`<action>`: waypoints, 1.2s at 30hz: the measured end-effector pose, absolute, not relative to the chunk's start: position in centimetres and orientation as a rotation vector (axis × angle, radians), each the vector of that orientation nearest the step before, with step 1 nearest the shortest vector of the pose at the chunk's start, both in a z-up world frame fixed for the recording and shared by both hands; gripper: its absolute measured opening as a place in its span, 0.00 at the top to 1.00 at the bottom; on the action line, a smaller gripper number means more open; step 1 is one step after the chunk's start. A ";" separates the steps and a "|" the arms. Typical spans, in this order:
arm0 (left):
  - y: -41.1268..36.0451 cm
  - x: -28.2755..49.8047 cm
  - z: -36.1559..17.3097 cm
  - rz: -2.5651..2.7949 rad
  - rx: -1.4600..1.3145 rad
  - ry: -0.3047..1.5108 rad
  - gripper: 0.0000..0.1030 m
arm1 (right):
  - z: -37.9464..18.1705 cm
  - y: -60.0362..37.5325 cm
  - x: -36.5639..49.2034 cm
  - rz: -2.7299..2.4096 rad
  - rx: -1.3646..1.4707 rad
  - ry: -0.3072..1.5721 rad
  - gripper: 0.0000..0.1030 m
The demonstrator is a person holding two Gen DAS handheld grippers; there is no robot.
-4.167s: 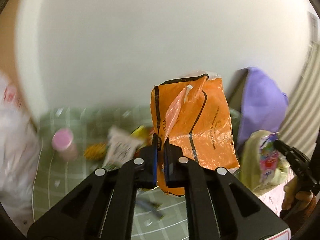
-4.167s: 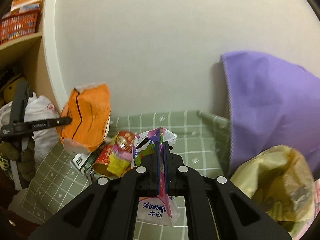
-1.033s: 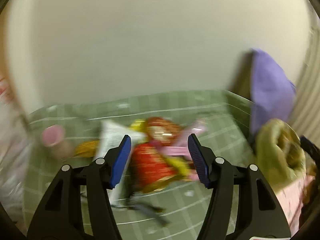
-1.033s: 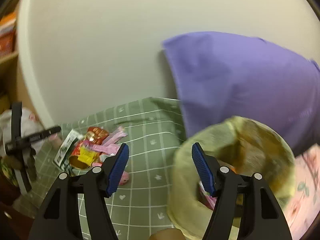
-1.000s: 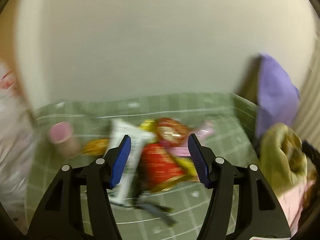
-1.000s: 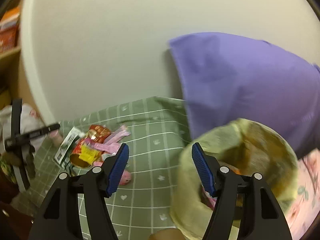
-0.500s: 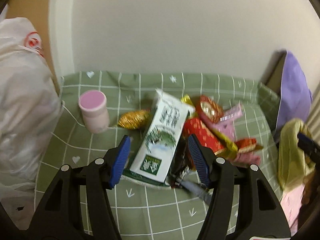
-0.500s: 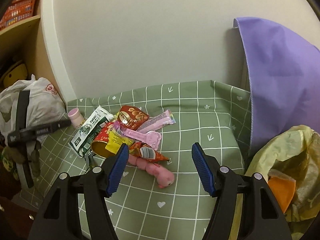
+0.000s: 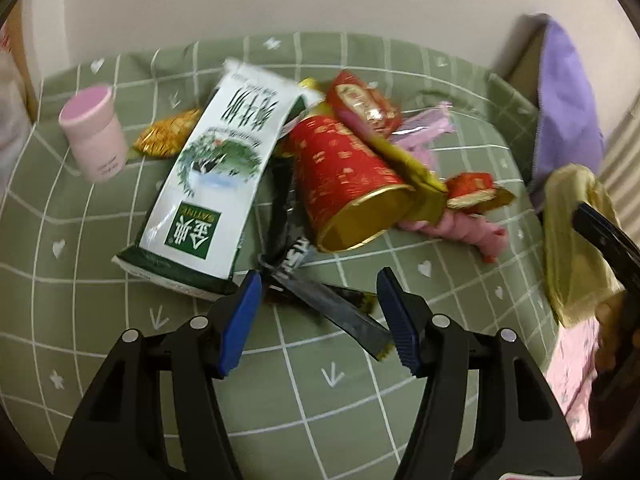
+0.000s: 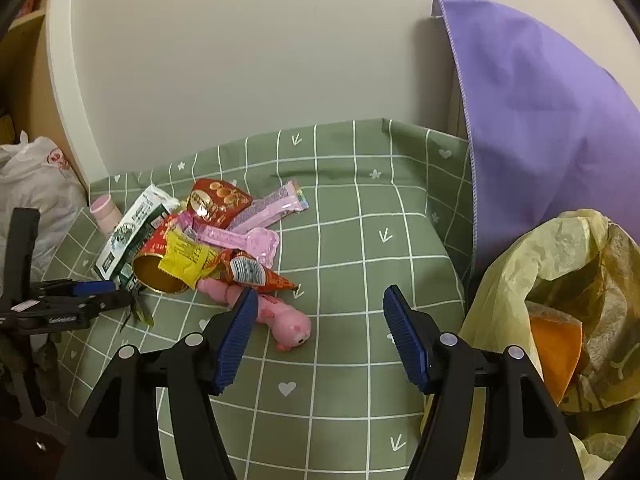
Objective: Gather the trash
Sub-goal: 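Move both tools back to the table and grasp the red wrapper with the right tool, then grasp the dark candy stick with the left tool while the right tool holds the red wrapper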
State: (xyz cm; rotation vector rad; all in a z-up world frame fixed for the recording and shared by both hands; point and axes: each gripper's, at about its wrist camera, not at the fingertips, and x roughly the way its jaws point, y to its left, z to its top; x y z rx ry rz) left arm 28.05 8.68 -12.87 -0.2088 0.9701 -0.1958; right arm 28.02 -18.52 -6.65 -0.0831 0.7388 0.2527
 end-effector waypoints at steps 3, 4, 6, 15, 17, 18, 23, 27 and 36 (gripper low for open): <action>8.5 28.7 -13.6 -0.175 -0.219 0.996 0.67 | -7.0 -18.2 27.9 0.273 -0.095 0.755 0.40; 8.5 28.8 -13.7 -0.171 -0.225 1.002 0.72 | -7.1 -18.0 27.8 0.286 -0.096 0.762 0.40; 8.7 28.6 -13.7 -0.174 -0.252 1.005 0.81 | -7.4 -17.7 27.9 0.326 -0.090 0.780 0.40; 9.5 25.8 -12.6 -0.170 -0.205 1.017 0.83 | -8.5 -14.3 31.1 0.466 -0.128 0.772 0.40; 9.9 25.2 -12.5 -0.152 -0.190 1.019 0.74 | -8.7 -13.6 32.1 0.481 -0.127 0.771 0.40; 10.2 24.9 -12.4 -0.141 -0.189 1.018 0.70 | -8.9 -13.1 32.8 0.490 -0.130 0.775 0.40; 11.6 24.6 -12.0 -0.124 -0.240 1.008 0.65 | -10.9 -11.0 35.1 0.519 -0.193 0.842 0.63; 11.7 24.3 -11.4 -0.175 -0.292 0.974 0.57 | -10.3 -11.5 34.7 0.568 -0.152 0.859 0.78; 9.1 26.4 -12.1 -0.262 -0.274 0.974 0.57 | -5.7 -15.6 31.2 0.499 -0.060 0.790 0.78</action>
